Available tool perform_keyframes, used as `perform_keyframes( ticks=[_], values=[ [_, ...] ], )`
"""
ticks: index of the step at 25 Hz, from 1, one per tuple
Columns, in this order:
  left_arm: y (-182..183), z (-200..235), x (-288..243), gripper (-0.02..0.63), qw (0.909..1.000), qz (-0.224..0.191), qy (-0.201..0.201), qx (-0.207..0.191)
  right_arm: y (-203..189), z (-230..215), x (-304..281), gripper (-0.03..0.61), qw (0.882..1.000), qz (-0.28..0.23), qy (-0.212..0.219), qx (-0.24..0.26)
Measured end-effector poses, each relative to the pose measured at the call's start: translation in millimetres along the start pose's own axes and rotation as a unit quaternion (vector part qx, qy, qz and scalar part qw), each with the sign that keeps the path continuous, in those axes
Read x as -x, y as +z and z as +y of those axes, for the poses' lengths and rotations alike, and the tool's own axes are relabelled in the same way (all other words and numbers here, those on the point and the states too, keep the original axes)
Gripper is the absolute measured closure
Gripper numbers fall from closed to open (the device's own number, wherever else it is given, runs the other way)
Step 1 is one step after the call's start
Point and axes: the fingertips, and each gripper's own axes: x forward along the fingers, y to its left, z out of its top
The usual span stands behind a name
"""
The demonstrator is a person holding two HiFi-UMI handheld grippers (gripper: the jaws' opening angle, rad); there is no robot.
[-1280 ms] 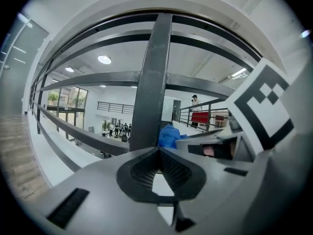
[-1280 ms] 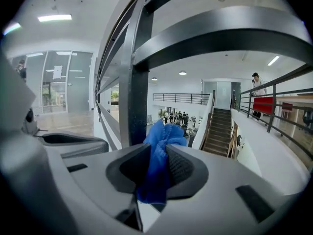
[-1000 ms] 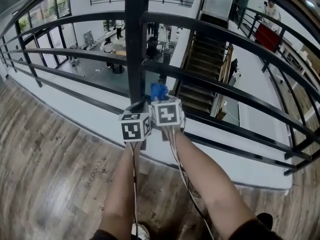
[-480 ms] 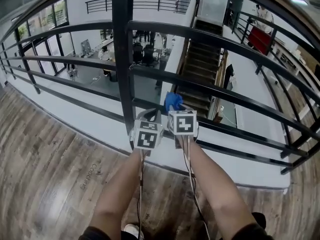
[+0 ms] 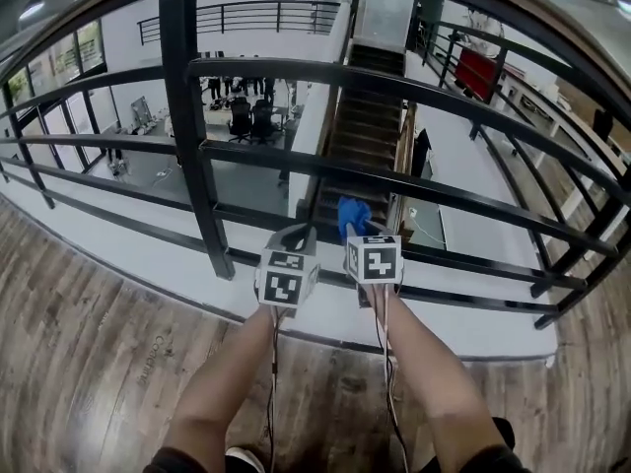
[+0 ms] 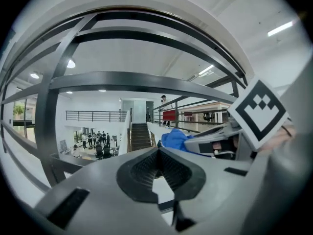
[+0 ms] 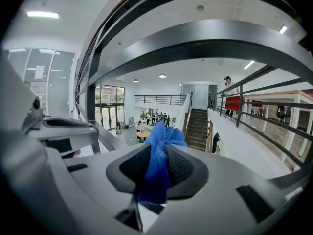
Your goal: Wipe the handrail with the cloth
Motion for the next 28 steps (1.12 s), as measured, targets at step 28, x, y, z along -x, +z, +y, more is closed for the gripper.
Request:
perform_keyframes(
  ticks=[28],
  values=[
    [32.1,-304.6,-100.0,0.609,0.9924,0.011,-0.122,-0.017,-93.0,-345.1,148.7,0.479,0.991,0.016,-0.118,-0.065]
  ],
)
